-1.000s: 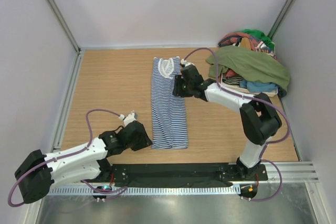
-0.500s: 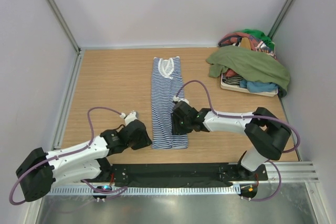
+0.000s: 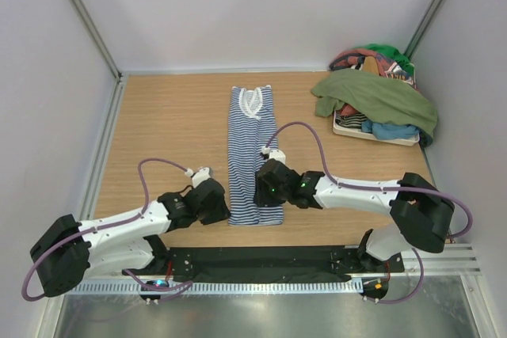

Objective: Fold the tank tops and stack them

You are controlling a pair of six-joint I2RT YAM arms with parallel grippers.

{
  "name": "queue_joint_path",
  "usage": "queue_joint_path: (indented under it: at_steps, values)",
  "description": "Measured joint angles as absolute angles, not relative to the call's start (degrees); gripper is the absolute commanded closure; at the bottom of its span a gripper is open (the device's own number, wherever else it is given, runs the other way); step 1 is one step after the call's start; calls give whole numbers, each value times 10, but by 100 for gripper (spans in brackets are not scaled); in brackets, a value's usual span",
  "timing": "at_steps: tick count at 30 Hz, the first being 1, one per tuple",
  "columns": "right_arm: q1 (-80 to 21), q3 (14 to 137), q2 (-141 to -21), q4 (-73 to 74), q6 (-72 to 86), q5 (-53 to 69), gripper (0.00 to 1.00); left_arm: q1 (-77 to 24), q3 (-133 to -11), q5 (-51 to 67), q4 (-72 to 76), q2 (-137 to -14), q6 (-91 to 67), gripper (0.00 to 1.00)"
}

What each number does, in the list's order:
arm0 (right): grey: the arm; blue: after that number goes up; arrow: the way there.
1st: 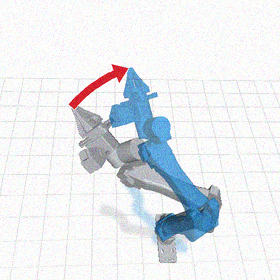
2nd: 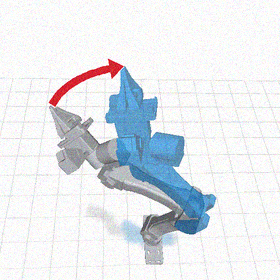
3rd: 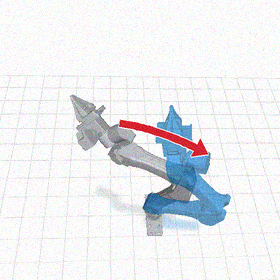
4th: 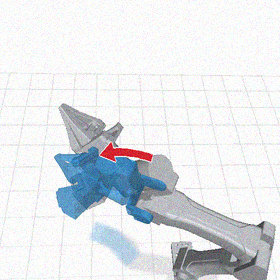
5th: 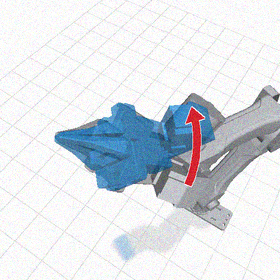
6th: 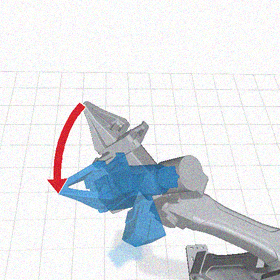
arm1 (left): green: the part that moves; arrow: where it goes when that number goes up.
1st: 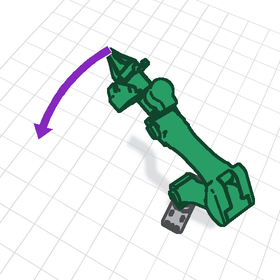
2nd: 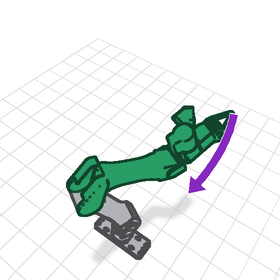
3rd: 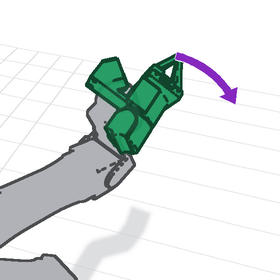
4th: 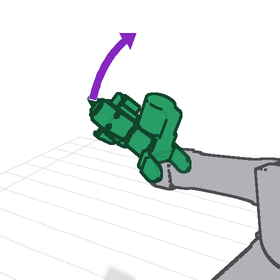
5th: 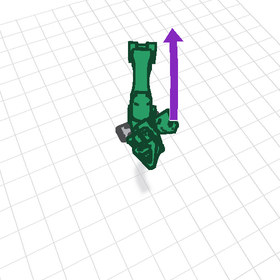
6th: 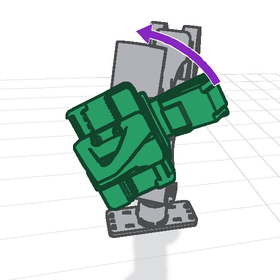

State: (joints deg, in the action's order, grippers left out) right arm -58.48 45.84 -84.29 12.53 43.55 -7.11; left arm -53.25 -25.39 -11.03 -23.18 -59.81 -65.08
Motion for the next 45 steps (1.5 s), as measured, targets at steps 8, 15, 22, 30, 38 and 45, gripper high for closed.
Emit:
queue_joint_path:
  at_steps: [8, 15, 22, 30, 38, 45]
  values:
    - [-601, 461, -848, 129, 444, -75, 57, -533, -254, -109, -220, -611, -650, 60]
    - [-603, 444, -859, 109, 461, -63, 91, -533, -254, -107, -209, -620, -649, 69]
    - [-603, 394, -847, 104, 478, -62, 99, -533, -254, -103, -196, -625, -645, 84]
    - [-604, 382, -813, 107, 484, -71, 69, -533, -235, -96, -192, -587, -646, 82]
    - [-604, 376, -749, 142, 485, -102, 56, -533, -220, -86, -192, -555, -657, 59]
    - [-604, 342, -732, 158, 494, -115, 57, -536, -220, -82, -190, -569, -658, 59]
